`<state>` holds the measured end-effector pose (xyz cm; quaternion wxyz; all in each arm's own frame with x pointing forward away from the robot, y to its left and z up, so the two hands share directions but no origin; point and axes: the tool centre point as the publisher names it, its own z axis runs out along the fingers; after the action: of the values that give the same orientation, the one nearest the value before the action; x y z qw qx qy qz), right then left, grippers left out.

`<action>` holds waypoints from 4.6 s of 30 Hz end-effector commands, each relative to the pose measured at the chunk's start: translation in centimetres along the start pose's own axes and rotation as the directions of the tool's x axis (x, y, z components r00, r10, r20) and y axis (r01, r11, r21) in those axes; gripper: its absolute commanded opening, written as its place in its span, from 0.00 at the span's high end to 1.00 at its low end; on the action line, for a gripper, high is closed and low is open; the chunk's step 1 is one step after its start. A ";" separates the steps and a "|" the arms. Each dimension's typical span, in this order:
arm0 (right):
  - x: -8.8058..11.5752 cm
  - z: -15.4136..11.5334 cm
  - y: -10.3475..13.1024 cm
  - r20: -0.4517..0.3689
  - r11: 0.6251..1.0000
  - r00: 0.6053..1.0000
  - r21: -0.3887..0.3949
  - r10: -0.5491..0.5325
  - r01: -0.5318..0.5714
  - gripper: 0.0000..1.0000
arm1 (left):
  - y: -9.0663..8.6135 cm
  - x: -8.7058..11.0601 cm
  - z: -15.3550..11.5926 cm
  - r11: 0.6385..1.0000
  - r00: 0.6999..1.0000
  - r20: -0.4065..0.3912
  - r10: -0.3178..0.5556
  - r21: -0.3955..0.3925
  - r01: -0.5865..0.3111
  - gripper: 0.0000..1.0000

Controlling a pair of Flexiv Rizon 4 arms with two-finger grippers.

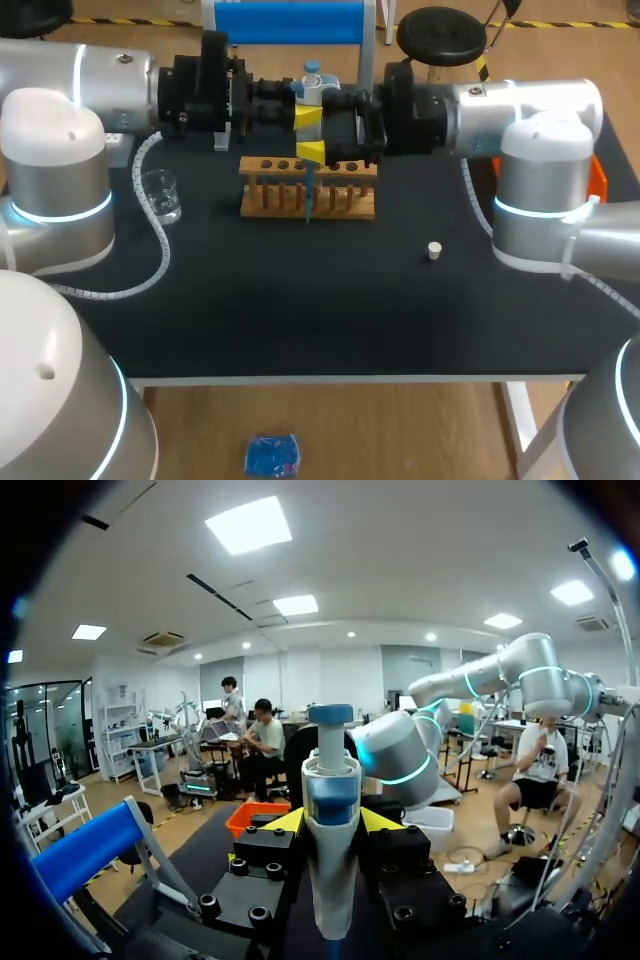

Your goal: Invert the test tube, pick up the pipette, mount the tip to pipette, aspirate from beaker and dispense into the tube, eject the tip, return the pipette, and cap with the stopper.

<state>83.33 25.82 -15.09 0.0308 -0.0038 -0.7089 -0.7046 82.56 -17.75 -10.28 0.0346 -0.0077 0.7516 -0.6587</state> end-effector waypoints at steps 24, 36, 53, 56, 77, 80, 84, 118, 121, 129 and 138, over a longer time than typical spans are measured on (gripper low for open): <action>0.5 0.5 0.1 0.102 0.998 0.993 -0.026 -0.058 0.061 0.00 | 0.0 0.0 0.1 1.000 1.000 0.001 0.001 0.001 -0.001 1.00; 0.4 0.3 0.0 0.108 0.998 0.993 -0.028 -0.054 0.058 0.00 | 0.1 0.0 0.1 1.000 1.000 0.009 -0.004 0.005 0.004 1.00; 0.2 0.0 0.0 0.107 0.998 0.993 -0.036 -0.055 0.059 0.00 | 0.5 0.0 -0.4 0.998 0.990 0.126 -0.061 0.021 0.059 1.00; 0.2 -0.1 -0.1 0.106 0.998 0.993 -0.036 -0.054 0.058 0.00 | 0.5 0.0 -0.5 0.998 0.988 0.142 -0.063 0.021 0.060 1.00; 0.0 0.1 0.1 0.040 0.998 0.997 -0.012 -0.065 0.066 0.00 | 0.3 0.0 -0.4 0.998 0.989 0.134 -0.057 0.020 0.055 1.00; -0.1 0.2 0.2 0.037 0.998 0.997 -0.008 -0.070 0.070 0.00 | 0.3 0.0 -0.4 0.998 0.989 0.134 -0.057 0.020 0.055 1.00; -0.2 0.5 0.3 0.032 0.997 0.997 -0.001 -0.075 0.075 0.00 | 0.3 0.0 -0.4 0.998 0.989 0.134 -0.057 0.020 0.055 1.00; -0.4 0.5 0.1 -0.014 0.999 0.999 -0.002 -0.041 0.041 1.00 | 0.3 0.0 -0.4 0.998 0.989 0.134 -0.057 0.020 0.055 1.00; -0.4 0.4 0.0 -0.018 1.000 0.999 -0.006 -0.030 0.030 1.00 | 0.3 0.0 -0.4 0.998 0.989 0.134 -0.057 0.020 0.055 1.00; -0.4 0.4 0.0 -0.020 1.000 1.000 -0.014 -0.024 0.023 1.00 | 0.3 0.0 -0.4 0.998 0.989 0.134 -0.057 0.020 0.055 1.00; -0.3 1.0 -0.2 -0.023 1.000 0.999 -0.005 -0.026 0.026 1.00 | 0.3 0.0 -0.4 0.998 0.989 0.134 -0.057 0.020 0.055 1.00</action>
<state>82.98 26.58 -15.15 0.0289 0.0136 -0.7059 -0.7076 83.12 -17.33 -10.62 0.0663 -0.0730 0.7425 -0.6626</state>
